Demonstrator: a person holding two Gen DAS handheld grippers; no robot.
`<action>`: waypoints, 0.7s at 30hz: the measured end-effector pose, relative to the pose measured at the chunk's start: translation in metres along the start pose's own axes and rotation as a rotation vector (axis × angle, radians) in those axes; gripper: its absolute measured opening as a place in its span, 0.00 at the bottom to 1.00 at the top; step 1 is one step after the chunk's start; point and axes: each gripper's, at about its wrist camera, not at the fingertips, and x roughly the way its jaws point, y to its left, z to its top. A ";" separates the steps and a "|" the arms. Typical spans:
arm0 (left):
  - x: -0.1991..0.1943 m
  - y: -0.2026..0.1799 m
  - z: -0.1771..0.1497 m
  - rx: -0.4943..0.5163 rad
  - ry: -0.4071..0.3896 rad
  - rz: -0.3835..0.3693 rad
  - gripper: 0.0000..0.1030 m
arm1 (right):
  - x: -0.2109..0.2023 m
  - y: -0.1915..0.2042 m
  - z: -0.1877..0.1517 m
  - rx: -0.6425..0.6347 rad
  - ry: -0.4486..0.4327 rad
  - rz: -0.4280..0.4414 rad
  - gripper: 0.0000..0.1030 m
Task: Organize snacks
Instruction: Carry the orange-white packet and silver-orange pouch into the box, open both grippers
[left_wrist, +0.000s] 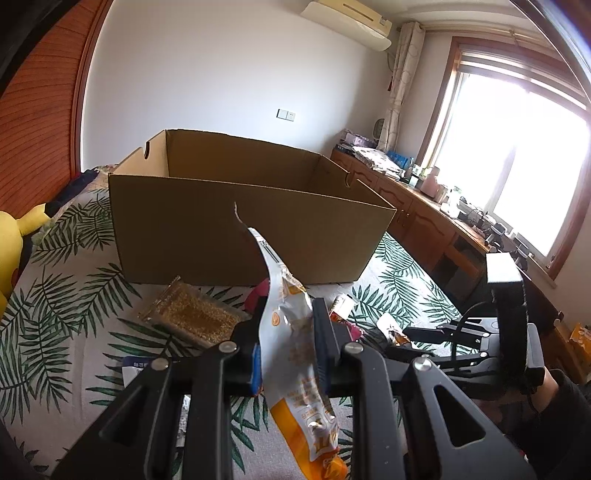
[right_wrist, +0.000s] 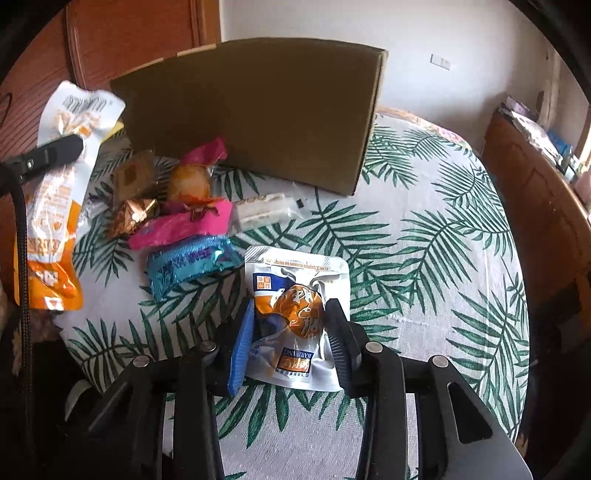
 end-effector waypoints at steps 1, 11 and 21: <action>0.000 0.000 0.000 0.001 -0.001 -0.002 0.19 | -0.002 -0.001 0.001 0.005 -0.008 0.002 0.36; -0.005 -0.003 0.020 0.022 -0.024 -0.022 0.19 | -0.032 -0.001 0.023 0.021 -0.106 0.019 0.36; -0.011 -0.007 0.082 0.094 -0.087 -0.005 0.19 | -0.064 0.004 0.093 0.002 -0.242 0.025 0.36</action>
